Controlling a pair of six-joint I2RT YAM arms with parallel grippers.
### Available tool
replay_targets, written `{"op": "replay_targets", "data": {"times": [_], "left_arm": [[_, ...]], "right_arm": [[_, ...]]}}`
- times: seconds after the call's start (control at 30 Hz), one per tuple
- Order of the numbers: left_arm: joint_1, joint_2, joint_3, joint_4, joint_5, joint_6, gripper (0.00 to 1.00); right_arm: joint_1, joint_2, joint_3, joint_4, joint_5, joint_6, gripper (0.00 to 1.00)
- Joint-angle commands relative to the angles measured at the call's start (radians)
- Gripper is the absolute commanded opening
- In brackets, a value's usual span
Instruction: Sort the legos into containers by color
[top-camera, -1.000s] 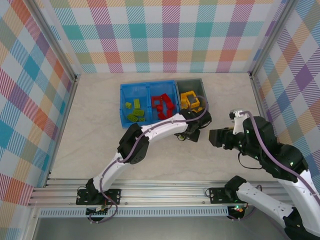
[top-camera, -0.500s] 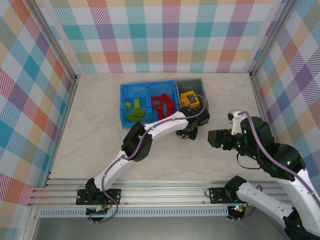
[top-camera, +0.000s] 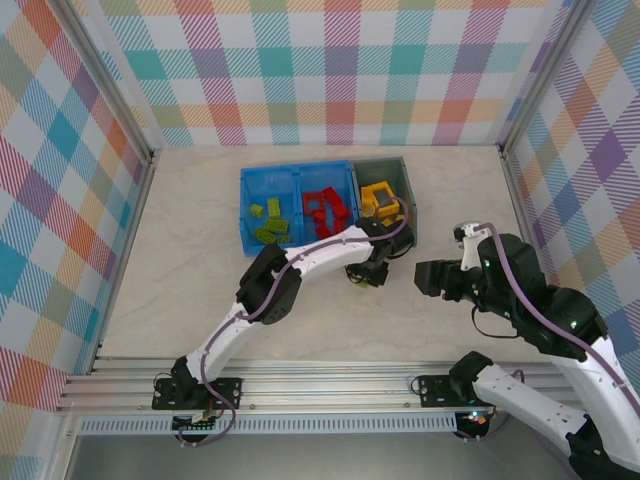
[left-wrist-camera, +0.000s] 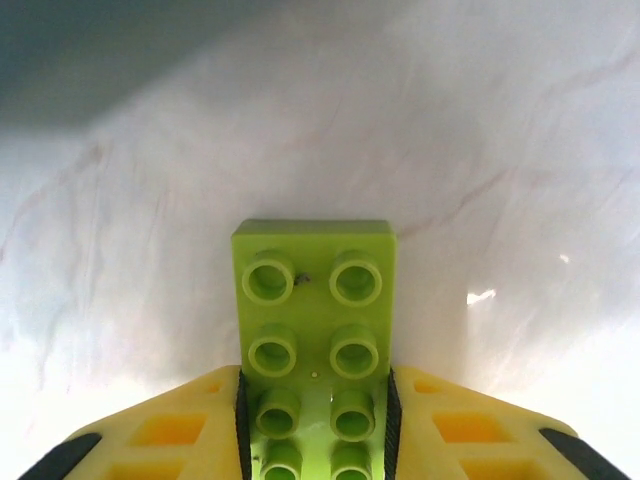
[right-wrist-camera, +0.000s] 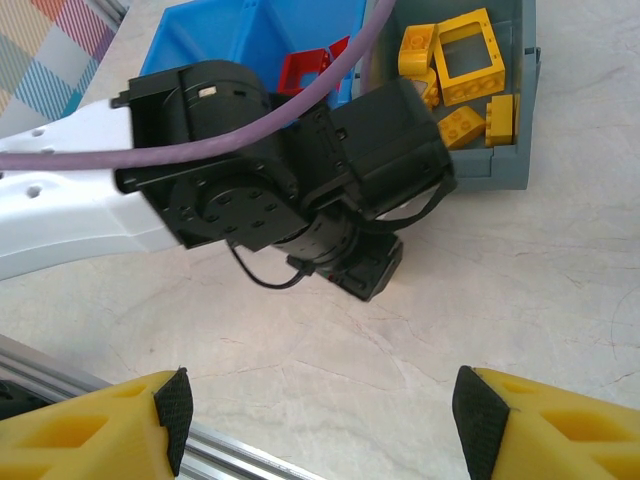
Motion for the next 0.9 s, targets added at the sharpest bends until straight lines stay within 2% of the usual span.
{"op": "replay_targets", "data": {"times": [0.0,0.1,0.27,0.37,0.5,0.67,0.77,0.87], "left_arm": [[-0.011,-0.098,-0.109,-0.067,0.046,0.007,0.34],[-0.011,-0.127,-0.180,-0.077,0.072,0.020,0.36],[-0.011,-0.100,-0.197,-0.087,0.076,0.034,0.52],[-0.008,-0.084,-0.197,-0.069,0.064,0.037,0.52],[-0.002,-0.071,-0.199,-0.047,0.070,0.036,0.46],[0.000,-0.073,-0.212,-0.017,0.072,0.033,0.31],[-0.005,-0.149,-0.258,0.020,0.050,0.016,0.29],[-0.007,-0.281,-0.324,0.040,0.024,-0.016,0.28]], "right_arm": [[0.002,-0.008,0.005,0.011,0.004,-0.008,0.71],[0.002,-0.005,0.000,0.018,0.003,-0.009,0.72],[0.002,0.003,-0.008,0.037,-0.009,-0.005,0.72],[0.002,0.003,-0.008,0.038,-0.012,-0.001,0.71],[0.002,-0.003,-0.012,0.032,-0.016,0.003,0.71],[0.002,-0.009,-0.023,0.039,-0.024,-0.002,0.71],[0.002,-0.010,-0.031,0.057,-0.052,-0.015,0.71],[0.002,-0.015,-0.049,0.105,-0.144,-0.049,0.71]]}}
